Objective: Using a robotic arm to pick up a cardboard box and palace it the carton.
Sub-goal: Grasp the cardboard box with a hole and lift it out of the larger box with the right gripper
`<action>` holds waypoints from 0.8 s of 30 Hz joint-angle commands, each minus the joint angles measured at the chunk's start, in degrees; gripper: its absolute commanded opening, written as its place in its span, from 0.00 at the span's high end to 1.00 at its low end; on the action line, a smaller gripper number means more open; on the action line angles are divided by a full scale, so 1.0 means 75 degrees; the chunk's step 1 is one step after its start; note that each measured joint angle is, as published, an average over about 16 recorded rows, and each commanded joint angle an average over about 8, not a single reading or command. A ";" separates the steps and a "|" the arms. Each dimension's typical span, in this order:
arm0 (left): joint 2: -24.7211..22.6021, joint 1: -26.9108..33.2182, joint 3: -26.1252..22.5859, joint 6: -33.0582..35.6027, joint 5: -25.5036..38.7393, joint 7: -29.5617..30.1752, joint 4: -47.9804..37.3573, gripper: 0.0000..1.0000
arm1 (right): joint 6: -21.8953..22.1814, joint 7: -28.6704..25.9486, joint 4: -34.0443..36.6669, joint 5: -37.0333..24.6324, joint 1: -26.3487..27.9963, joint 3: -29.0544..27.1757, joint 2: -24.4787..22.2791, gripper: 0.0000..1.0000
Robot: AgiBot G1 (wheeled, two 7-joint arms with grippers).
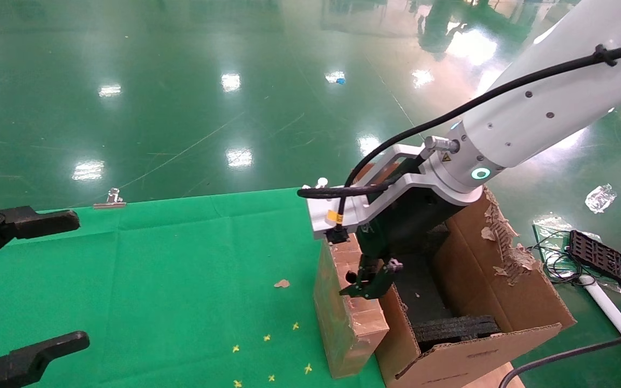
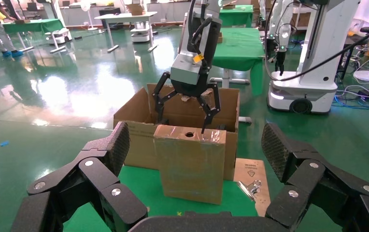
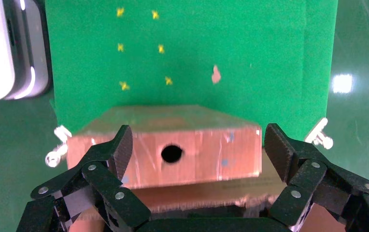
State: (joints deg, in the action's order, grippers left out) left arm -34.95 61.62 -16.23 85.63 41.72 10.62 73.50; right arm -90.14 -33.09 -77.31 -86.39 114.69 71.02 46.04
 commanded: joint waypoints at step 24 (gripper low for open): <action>0.0006 0.0003 -0.0014 -0.0006 -0.0010 -0.0007 0.0000 0.00 | 0.0147 -0.1919 0.0339 0.0225 0.1071 0.1717 -0.0035 0.00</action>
State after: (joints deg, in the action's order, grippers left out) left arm -34.90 61.65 -16.34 85.58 41.65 10.57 73.50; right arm -89.05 -48.37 -73.44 -84.30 122.38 84.51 46.60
